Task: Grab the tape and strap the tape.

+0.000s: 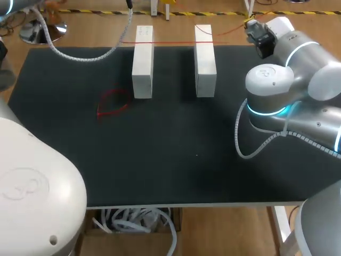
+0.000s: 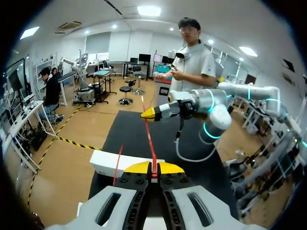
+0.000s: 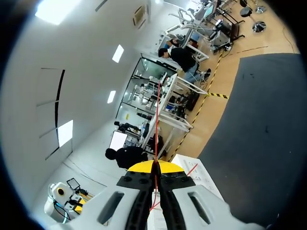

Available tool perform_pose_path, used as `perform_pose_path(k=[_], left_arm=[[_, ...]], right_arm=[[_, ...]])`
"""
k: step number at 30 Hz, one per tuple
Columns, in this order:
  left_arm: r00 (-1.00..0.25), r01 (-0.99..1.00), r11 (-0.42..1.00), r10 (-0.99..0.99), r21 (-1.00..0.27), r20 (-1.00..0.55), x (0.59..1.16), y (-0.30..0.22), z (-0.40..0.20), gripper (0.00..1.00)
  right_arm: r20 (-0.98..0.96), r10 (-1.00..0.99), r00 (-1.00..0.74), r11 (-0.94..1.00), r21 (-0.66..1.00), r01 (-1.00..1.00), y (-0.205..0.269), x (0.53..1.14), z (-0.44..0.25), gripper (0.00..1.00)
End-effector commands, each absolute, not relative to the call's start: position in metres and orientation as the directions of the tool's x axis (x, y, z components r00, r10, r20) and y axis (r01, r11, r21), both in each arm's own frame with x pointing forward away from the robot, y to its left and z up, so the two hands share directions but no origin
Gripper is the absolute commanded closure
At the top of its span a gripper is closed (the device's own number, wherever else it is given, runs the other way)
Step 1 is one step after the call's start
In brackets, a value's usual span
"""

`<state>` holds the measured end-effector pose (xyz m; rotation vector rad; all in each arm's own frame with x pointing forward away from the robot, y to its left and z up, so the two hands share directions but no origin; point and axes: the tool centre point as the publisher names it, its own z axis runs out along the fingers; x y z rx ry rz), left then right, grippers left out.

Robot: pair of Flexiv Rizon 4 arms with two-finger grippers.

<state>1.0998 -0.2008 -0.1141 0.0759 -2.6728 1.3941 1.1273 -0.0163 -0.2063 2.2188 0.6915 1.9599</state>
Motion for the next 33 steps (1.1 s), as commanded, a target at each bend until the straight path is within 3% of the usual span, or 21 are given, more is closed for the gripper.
perform_pose_path(k=[1,12,33], left_arm=[[-0.990,-0.080,0.658,0.033,-0.749,0.135,1.110,-0.210,-0.100,1.00],[-0.990,-0.079,0.820,0.002,-0.566,0.141,1.113,-0.224,-0.100,1.00],[-0.992,-0.094,0.882,-0.045,-0.461,0.116,1.100,-0.230,-0.099,1.00]], right_arm=[[0.914,0.401,0.058,-0.888,0.372,0.271,-0.018,1.129,-0.208,1.00],[0.903,0.428,0.039,-0.874,0.402,0.274,-0.017,1.131,-0.208,1.00],[0.856,0.517,-0.017,-0.816,0.498,0.293,-0.016,1.128,-0.209,1.00]])
